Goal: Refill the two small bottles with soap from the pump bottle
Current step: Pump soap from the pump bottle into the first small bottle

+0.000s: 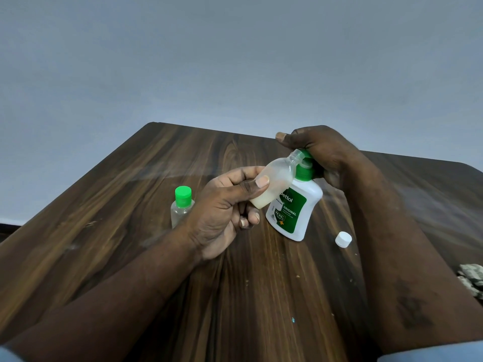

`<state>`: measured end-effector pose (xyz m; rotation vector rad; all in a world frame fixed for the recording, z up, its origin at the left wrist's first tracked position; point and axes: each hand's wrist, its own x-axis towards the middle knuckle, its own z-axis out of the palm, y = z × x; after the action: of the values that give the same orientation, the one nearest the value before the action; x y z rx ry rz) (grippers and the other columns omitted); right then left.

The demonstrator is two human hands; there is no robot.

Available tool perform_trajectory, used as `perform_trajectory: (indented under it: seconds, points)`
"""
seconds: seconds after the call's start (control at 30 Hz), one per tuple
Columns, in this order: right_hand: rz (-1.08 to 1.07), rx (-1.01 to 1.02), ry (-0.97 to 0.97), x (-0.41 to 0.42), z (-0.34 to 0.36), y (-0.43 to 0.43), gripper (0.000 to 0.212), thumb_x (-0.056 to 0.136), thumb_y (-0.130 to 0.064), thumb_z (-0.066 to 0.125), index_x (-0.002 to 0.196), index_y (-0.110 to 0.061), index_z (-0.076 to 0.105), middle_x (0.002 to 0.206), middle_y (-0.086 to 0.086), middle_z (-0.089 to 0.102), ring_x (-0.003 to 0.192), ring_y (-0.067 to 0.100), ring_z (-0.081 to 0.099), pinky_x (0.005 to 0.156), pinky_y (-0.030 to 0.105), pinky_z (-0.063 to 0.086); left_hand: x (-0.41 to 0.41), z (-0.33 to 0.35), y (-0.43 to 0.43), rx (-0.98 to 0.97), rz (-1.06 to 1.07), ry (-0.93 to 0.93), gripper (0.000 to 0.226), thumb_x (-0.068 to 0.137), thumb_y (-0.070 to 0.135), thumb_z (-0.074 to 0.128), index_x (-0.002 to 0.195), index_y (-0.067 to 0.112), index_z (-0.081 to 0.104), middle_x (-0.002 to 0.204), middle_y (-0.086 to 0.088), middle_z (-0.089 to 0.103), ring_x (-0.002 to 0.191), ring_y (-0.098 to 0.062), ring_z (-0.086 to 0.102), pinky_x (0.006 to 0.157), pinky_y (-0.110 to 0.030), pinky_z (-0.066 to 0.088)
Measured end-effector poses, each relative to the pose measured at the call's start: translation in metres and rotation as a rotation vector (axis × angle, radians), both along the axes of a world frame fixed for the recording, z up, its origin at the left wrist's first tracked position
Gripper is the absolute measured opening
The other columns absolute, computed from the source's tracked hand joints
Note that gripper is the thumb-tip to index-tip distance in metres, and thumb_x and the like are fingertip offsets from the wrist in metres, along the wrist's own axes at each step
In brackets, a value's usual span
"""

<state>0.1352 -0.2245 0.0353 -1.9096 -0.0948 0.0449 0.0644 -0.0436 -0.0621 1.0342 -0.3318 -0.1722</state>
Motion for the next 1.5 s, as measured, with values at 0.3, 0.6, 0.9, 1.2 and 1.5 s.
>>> perform_trajectory:
  seconds: [0.3, 0.6, 0.9, 1.2, 1.5]
  points:
    - [0.038, 0.118, 0.074, 0.0012, -0.0073, -0.0008, 0.048, 0.091, -0.021, 0.079, 0.058, -0.021, 0.044, 0.05, -0.006, 0.048, 0.043, 0.01, 0.047, 0.058, 0.032, 0.042, -0.0024, 0.0008, -0.0004, 0.021, 0.012, 0.014, 0.043, 0.084, 0.025, 0.073, 0.122, 0.004, 0.067, 0.089, -0.01, 0.069, 0.044, -0.008, 0.052, 0.038, -0.016, 0.03]
    - [0.037, 0.042, 0.011, 0.003, -0.0021, -0.0007, 0.049, 0.088, -0.032, 0.083, 0.057, -0.023, 0.045, 0.054, -0.005, 0.047, 0.047, 0.013, 0.044, 0.057, 0.028, 0.04, -0.0036, 0.0041, -0.0011, 0.028, 0.022, 0.01, 0.041, 0.086, 0.022, 0.068, 0.123, 0.003, 0.066, 0.083, -0.007, 0.068, 0.043, -0.008, 0.051, 0.037, -0.015, 0.03]
    - [0.049, 0.078, 0.073, 0.0022, -0.0068, -0.0005, 0.044, 0.088, -0.024, 0.082, 0.06, -0.019, 0.048, 0.055, -0.003, 0.051, 0.049, 0.013, 0.048, 0.06, 0.03, 0.044, -0.0042, 0.0036, -0.0014, 0.024, 0.021, 0.039, 0.037, 0.084, 0.023, 0.069, 0.118, 0.006, 0.068, 0.086, -0.007, 0.069, 0.042, -0.007, 0.05, 0.039, -0.016, 0.029]
    - [0.037, -0.033, 0.009, -0.001, 0.0013, -0.0001, 0.033, 0.088, -0.034, 0.081, 0.076, -0.017, 0.057, 0.062, -0.001, 0.054, 0.051, 0.012, 0.05, 0.054, 0.025, 0.045, -0.0031, 0.0041, -0.0007, 0.019, 0.022, 0.016, 0.038, 0.086, 0.022, 0.069, 0.121, 0.005, 0.068, 0.087, -0.009, 0.069, 0.042, -0.007, 0.052, 0.037, -0.016, 0.03]
    - [0.031, 0.015, 0.064, -0.001, -0.0045, 0.001, 0.033, 0.089, -0.027, 0.081, 0.067, -0.015, 0.059, 0.057, -0.002, 0.059, 0.047, 0.012, 0.054, 0.048, 0.022, 0.045, -0.0032, 0.0022, -0.0003, 0.027, 0.02, 0.017, 0.037, 0.085, 0.023, 0.072, 0.118, 0.006, 0.069, 0.087, -0.009, 0.069, 0.043, -0.007, 0.051, 0.038, -0.016, 0.029]
